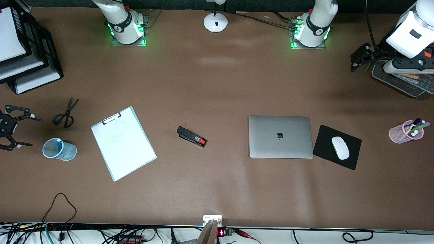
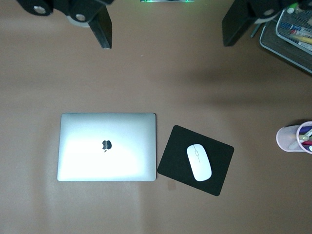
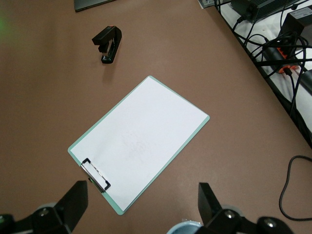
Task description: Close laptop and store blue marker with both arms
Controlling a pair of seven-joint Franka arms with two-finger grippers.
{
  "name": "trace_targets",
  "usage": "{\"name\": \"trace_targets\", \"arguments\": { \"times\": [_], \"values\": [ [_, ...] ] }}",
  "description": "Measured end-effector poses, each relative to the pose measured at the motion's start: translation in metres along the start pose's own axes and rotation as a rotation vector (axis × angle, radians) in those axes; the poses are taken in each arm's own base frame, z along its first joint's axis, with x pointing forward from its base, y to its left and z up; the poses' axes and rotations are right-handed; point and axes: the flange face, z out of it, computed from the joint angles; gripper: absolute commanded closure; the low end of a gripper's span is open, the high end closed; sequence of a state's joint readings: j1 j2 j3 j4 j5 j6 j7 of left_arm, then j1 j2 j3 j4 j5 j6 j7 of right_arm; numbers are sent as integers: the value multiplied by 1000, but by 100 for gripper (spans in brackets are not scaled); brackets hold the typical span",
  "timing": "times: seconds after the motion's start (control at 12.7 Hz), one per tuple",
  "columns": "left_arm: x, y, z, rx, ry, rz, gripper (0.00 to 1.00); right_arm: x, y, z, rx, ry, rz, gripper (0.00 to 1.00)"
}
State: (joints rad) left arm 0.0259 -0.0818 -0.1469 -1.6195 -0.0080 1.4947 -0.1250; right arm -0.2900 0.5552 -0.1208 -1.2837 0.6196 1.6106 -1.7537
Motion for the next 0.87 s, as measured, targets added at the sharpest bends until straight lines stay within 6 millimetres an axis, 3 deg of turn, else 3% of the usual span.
{"name": "trace_targets", "arguments": {
  "times": [0.24, 0.55, 0.87],
  "values": [
    [0, 0, 0, 0, 0, 0, 0, 55, -4, 0, 3, -31, 46, 0],
    [0, 0, 0, 0, -1, 0, 0, 117, -9, 28, 24, -93, 88, 0],
    [1, 0, 0, -1, 5, 0, 0, 175, -28, 40, 3, -156, 216, 0]
  ]
}}
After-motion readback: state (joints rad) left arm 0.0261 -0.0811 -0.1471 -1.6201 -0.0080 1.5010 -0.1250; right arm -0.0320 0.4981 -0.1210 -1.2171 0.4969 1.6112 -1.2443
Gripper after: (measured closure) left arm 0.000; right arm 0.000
